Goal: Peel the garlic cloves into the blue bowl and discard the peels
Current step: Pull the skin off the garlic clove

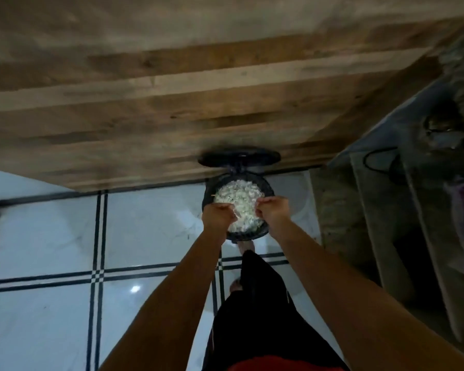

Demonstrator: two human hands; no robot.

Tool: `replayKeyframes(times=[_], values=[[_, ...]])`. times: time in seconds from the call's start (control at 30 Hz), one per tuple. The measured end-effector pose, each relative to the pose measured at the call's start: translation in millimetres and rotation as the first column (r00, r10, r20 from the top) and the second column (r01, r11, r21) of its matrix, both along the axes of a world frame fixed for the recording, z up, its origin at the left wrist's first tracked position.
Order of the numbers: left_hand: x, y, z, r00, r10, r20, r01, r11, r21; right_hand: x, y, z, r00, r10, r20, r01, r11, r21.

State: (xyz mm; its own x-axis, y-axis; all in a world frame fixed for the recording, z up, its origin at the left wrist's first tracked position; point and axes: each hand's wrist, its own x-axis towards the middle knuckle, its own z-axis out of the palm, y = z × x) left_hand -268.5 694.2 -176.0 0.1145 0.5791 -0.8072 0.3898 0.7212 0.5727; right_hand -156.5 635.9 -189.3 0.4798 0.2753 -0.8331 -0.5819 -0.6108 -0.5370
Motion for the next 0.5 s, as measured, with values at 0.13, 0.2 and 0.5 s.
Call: replayKeyframes(times=[0.13, 0.2, 0.5], values=[[11.9, 15.9, -15.8, 0.997, -0.001, -0.076, 0.001, 1.0, 0.003, 7.6, 14.7, -16.1, 0.998, 0.012, 0.058, -0.012, 1.0, -0.007], [15.8, 17.4, -13.7, 0.993, 0.032, -0.113, -0.028, 0.999, 0.038, 11.7, 14.7, -17.6, 0.99, -0.022, 0.142, 0.024, 1.0, -0.009], [46.5, -24.8, 67.1, 0.983, -0.048, 0.178, 0.037, 0.997, 0.066, 19.4, -37.5, 82.9, 0.927, -0.375, -0.013, 0.356, 0.869, 0.344]])
